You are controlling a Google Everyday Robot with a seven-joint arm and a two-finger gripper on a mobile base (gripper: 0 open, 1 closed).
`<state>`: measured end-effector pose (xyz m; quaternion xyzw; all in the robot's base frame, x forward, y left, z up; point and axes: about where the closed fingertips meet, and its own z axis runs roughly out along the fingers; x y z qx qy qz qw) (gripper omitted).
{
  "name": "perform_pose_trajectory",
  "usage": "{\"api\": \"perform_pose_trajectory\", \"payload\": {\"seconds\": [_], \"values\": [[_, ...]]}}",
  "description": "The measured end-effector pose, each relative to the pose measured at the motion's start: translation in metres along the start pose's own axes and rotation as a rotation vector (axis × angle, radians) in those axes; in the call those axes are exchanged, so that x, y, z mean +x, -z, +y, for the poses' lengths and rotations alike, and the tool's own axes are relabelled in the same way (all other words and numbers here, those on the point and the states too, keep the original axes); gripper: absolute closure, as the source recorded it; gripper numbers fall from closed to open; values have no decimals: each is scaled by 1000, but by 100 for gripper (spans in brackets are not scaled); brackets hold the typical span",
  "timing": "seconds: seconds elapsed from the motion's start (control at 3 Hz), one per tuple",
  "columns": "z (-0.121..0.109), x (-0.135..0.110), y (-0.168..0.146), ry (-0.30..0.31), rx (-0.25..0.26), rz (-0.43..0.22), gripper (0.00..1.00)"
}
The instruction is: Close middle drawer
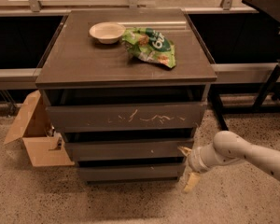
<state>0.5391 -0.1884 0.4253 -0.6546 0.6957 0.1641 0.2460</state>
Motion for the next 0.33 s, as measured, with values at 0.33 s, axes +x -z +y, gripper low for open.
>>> {"api": "perform_pose_trajectory", "payload": {"seconds": [0.33], "values": [[33, -14, 32, 35, -25, -69, 0]]}}
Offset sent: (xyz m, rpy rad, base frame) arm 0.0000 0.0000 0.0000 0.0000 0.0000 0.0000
